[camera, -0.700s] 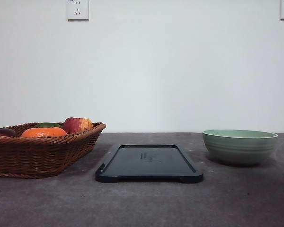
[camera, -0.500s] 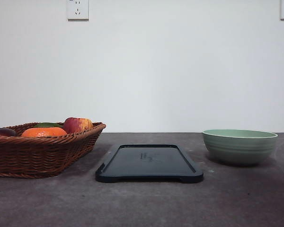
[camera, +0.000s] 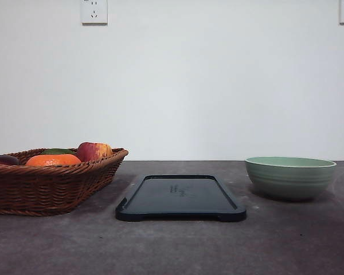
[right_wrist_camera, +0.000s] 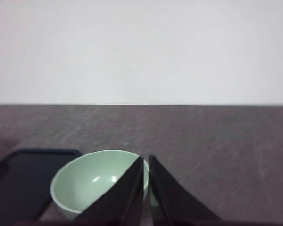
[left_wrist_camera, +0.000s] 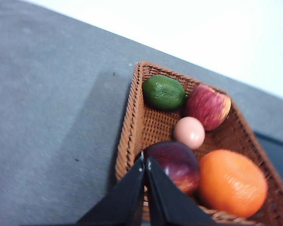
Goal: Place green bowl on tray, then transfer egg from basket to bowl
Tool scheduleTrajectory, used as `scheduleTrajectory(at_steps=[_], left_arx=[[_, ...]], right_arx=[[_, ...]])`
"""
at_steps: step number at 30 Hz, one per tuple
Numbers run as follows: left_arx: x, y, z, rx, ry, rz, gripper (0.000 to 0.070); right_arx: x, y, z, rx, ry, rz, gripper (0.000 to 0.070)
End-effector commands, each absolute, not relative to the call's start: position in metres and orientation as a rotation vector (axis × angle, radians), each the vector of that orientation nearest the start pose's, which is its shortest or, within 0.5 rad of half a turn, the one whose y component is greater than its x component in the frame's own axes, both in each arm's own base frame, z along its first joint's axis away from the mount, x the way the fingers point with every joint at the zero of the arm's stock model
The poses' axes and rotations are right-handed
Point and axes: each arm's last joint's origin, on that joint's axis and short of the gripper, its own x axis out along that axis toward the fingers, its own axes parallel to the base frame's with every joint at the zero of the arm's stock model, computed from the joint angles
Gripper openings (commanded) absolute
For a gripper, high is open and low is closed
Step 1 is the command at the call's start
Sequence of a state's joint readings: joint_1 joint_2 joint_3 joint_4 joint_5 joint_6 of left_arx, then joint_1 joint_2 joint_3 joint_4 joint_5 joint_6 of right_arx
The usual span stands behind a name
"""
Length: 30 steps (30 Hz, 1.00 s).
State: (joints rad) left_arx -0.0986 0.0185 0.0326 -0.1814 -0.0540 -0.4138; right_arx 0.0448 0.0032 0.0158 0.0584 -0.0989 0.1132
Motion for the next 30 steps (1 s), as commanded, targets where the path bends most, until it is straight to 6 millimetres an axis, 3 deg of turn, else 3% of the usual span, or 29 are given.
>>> scheduleTrajectory(at_steps=[1,4,8,17,21,30], left_arx=[[0.096,-0.008,0.151,-0.561,0.186,0.006,0.0000],[0.097,-0.008,0.157,-0.689,0.132,-0.014,0.0000],[0.097,-0.009,0.172,-0.731,-0.012,-0.075,0.0000],[0.089,-0.008,0.211,-0.440,-0.273,-0.124,0.0000],[0.082,-0.007,0.237,-0.326,-0.277,-0.102,0.0000],[0.075,-0.006,0.300,-0.254,-0.124,-0.058,0.0000]], right_arx=[[0.097,0.007,0.173,0.303,-0.044,0.141,0.0007],[0.097,0.007,0.174,0.426,-0.049,0.146,0.0007],[0.096,0.007,0.179,0.434,-0.092,0.158,0.0007],[0.091,0.007,0.203,0.376,-0.236,0.203,0.0007],[0.089,0.007,0.219,0.315,-0.234,0.195,0.0007],[0.101,0.011,0.273,0.251,-0.166,0.273,0.0006]])
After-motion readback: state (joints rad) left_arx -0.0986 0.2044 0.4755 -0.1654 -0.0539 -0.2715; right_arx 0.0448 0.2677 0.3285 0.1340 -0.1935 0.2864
